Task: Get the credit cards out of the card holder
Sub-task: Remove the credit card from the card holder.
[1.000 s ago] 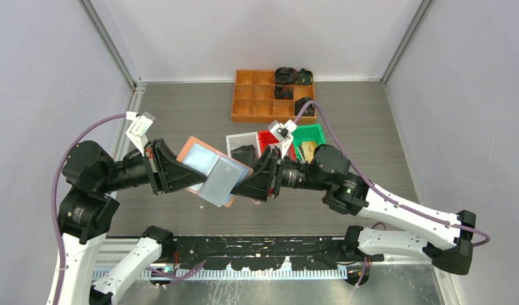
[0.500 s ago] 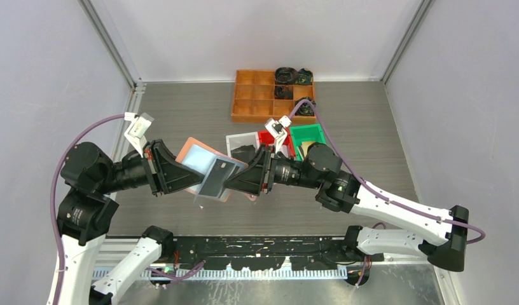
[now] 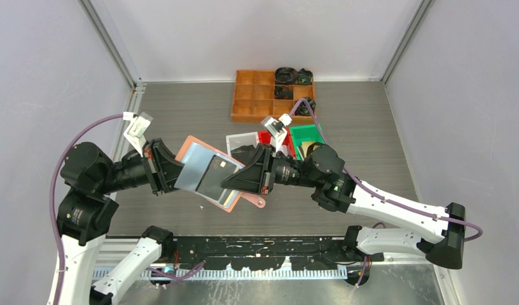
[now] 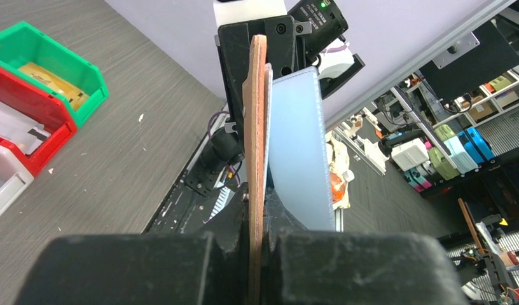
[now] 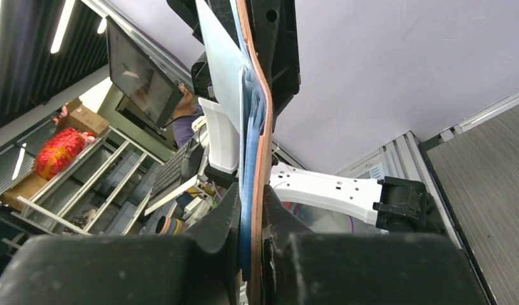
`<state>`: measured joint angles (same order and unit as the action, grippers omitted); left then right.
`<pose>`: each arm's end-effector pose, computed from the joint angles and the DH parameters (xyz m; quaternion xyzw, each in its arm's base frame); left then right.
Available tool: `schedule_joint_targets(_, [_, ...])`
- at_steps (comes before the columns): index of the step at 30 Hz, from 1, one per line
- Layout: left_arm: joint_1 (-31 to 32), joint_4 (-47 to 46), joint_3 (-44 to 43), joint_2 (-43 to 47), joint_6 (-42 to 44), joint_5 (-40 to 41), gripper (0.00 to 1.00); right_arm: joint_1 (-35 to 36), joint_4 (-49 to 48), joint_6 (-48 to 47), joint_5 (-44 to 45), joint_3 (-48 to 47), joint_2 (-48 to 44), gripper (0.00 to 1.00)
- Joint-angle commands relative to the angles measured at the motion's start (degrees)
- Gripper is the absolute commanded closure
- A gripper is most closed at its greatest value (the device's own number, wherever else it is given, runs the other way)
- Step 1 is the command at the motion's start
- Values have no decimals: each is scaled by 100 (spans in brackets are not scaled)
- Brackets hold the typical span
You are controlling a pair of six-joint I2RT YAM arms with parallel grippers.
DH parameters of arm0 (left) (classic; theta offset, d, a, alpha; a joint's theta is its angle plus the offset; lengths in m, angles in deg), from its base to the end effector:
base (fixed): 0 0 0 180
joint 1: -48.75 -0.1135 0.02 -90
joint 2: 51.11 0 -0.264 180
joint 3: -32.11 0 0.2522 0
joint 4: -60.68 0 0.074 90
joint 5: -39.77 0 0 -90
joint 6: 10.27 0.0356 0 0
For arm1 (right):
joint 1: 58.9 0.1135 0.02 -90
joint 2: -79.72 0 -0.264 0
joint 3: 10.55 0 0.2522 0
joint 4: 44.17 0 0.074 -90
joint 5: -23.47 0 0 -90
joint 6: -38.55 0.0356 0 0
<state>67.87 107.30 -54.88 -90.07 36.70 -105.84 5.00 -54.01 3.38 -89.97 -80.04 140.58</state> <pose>0.0636 -0.0531 0.4693 0.1987 0.6735 -0.6058 0.3741 0.0937 0.2235 0.4157 -0.2096 0.5575 0.7441 0.3027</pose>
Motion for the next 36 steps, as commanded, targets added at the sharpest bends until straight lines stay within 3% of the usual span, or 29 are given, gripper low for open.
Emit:
schedule_joint_targets(1, [5, -91, -196, 35, 106, 29, 99, 15, -201, -38, 138, -169, -130, 95])
schedule_joint_targets(3, [5, 85, -264, 28, 246, 217, 92, 16, -126, -40, 162, -167, -165, 97])
schedule_joint_targets(7, [5, 466, -551, 6, 549, 887, 66, 17, 192, -216, 262, -169, -296, 99])
schedule_joint_targets(11, [7, 756, -1015, -82, 884, 1795, 59, 14, 804, -659, 562, -155, -632, 99])
schedule_joint_targets(13, [5, 804, -1196, -162, 961, 1798, 55, 10, 905, -754, 675, -110, -770, 99])
schedule_joint_targets(21, [5, -8, -371, -117, 159, 105, 54, 17, 826, -744, 391, -247, -680, 99])
schedule_joint_targets(31, [9, 56, -513, -31, 381, 26, 57, 10, 951, -781, 424, -321, -604, 99])
schedule_joint_targets(36, [5, 269, -877, 9, 754, 725, 58, 11, 1105, -817, 513, -367, -613, 99])
